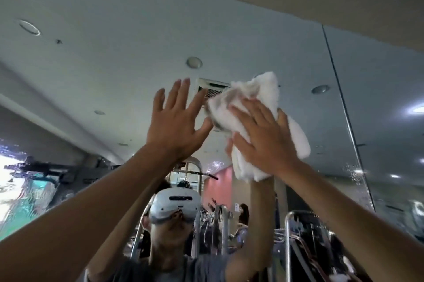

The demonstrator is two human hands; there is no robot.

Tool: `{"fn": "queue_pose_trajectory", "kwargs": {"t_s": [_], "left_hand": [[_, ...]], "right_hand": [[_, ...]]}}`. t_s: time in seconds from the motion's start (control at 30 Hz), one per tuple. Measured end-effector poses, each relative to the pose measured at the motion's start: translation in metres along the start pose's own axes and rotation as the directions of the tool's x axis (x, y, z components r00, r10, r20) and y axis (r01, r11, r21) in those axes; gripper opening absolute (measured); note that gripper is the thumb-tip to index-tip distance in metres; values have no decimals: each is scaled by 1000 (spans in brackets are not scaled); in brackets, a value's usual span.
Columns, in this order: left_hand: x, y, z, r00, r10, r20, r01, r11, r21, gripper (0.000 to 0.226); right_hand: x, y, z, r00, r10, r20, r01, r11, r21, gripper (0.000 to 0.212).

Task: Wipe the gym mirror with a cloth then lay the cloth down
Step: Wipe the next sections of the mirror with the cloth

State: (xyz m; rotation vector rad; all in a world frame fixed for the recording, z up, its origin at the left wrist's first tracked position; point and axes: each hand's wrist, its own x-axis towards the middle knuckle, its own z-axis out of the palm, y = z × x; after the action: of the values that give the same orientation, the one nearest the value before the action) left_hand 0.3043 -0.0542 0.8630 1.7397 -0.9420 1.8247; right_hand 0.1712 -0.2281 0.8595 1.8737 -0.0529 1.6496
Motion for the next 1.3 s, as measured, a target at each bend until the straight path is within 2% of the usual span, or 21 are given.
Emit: {"fn": "queue_pose_trajectory", "kwargs": {"t_s": [0.07, 0.13, 0.23, 0.3, 0.37, 0.43, 0.5, 0.57, 0.6, 0.63, 0.7, 0.77, 0.83, 0.9, 1.0, 1.07, 1.1, 1.13, 1.17, 1.23, 1.3], "left_hand": [[0, -1, 2, 999, -28, 19, 28, 999, 21, 77], [1, 1, 3, 999, -10, 36, 9, 999, 43, 78], [0, 2, 3, 1000, -24, 19, 23, 999, 38, 80], [0, 2, 2, 998, -54, 7, 54, 997, 62, 84], [1, 2, 1, 996, -83, 16, 82, 994, 74, 87], [1, 3, 1, 996, -87, 28, 85, 994, 71, 86], [0, 3, 1, 996, -86, 25, 85, 995, 53, 84], [0, 3, 2, 995, -97, 23, 95, 994, 49, 82], [0, 4, 2, 995, -96, 21, 95, 994, 49, 82], [0, 4, 2, 996, -92, 18, 91, 995, 48, 81], [-1, 5, 2, 996, -83, 14, 82, 995, 52, 81], [-2, 5, 3, 996, -89, 14, 88, 995, 56, 80], [0, 3, 4, 996, -89, 17, 88, 994, 63, 81], [0, 3, 2, 996, -90, 11, 90, 994, 62, 86], [0, 3, 1, 996, -94, -1, 94, 995, 32, 85], [-1, 4, 1, 995, -101, 2, 101, 995, 23, 84], [-1, 4, 1, 994, -105, 5, 105, 994, 28, 84], [-1, 4, 1, 994, -106, 5, 106, 994, 31, 84], [-1, 5, 1, 995, -104, 4, 104, 994, 33, 84], [0, 6, 2, 994, -105, 2, 105, 994, 40, 85], [-1, 5, 2, 994, -108, -6, 108, 993, 40, 84]], "right_hand": [[-14, 27, -6, 968, -237, 81, 236, 972, 25, 62], [-9, 59, -13, 957, -264, 117, 263, 964, 25, 63], [29, 69, -10, 999, 37, 22, -37, 999, 10, 70], [62, 48, -3, 959, 282, -27, -282, 960, 0, 69], [78, 15, 2, 935, 350, -62, -353, 935, -40, 62], [69, -8, 4, 970, 241, -44, -242, 970, -30, 62], [42, -7, -1, 999, 28, 23, -28, 999, 39, 68], [22, 20, -8, 980, -180, 89, 176, 983, 49, 66], [20, 40, -12, 968, -220, 122, 219, 975, 26, 67], [24, 58, -16, 973, -185, 140, 187, 982, 2, 69], [48, 79, -15, 992, 74, 107, -74, 997, -3, 73], [84, 66, -8, 931, 363, 25, -363, 931, 20, 69], [111, 33, 2, 881, 472, -42, -472, 881, 2, 61], [110, 4, 5, 919, 393, -25, -393, 919, -28, 59], [67, 3, -3, 999, 33, 36, -31, 998, -58, 68], [37, 31, -11, 965, -239, 108, 241, 970, -13, 68], [25, 51, -14, 937, -318, 143, 324, 946, -17, 67], [19, 69, -18, 933, -313, 180, 323, 946, -27, 68], [20, 84, -20, 955, -225, 191, 236, 971, -39, 69], [43, 90, -18, 985, 114, 129, -110, 993, -37, 73], [85, 68, -9, 889, 453, 65, -453, 891, -22, 66]]}}
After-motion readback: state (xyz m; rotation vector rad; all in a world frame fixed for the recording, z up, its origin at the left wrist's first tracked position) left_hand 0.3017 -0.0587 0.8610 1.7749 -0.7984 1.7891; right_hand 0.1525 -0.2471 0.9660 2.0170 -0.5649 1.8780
